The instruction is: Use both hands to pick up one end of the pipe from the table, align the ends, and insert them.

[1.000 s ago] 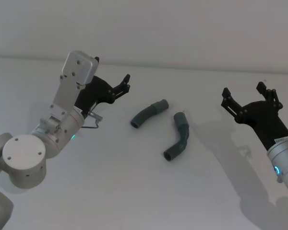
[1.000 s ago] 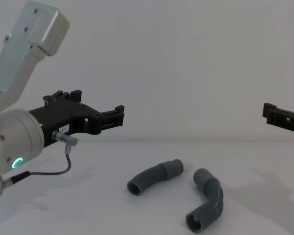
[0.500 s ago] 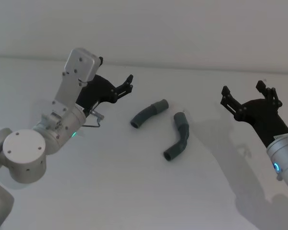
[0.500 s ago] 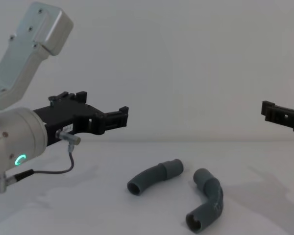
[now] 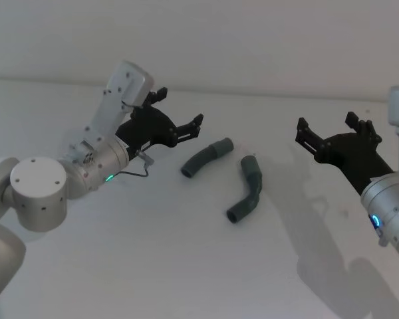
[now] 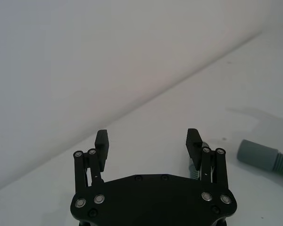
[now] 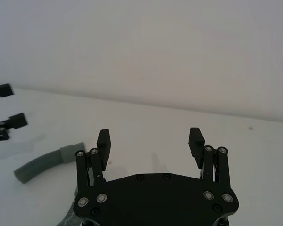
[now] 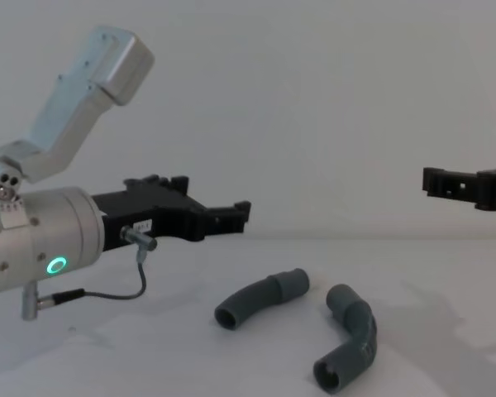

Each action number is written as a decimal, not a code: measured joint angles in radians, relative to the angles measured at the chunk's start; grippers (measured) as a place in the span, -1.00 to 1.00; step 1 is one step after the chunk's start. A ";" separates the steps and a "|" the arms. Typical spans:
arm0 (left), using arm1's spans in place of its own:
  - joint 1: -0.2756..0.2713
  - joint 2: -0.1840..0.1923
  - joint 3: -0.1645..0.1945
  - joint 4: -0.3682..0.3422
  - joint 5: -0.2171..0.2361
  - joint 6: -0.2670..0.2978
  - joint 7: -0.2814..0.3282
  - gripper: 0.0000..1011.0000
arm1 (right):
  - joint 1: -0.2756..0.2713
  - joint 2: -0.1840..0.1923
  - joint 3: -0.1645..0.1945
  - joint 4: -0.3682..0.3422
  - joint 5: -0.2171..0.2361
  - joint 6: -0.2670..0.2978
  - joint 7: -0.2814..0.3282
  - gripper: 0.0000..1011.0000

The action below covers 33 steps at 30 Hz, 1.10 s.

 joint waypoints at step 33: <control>-0.119 -0.018 0.048 0.177 -0.059 0.096 -0.249 0.98 | -0.089 0.016 -0.064 -0.129 -0.009 0.255 0.018 0.99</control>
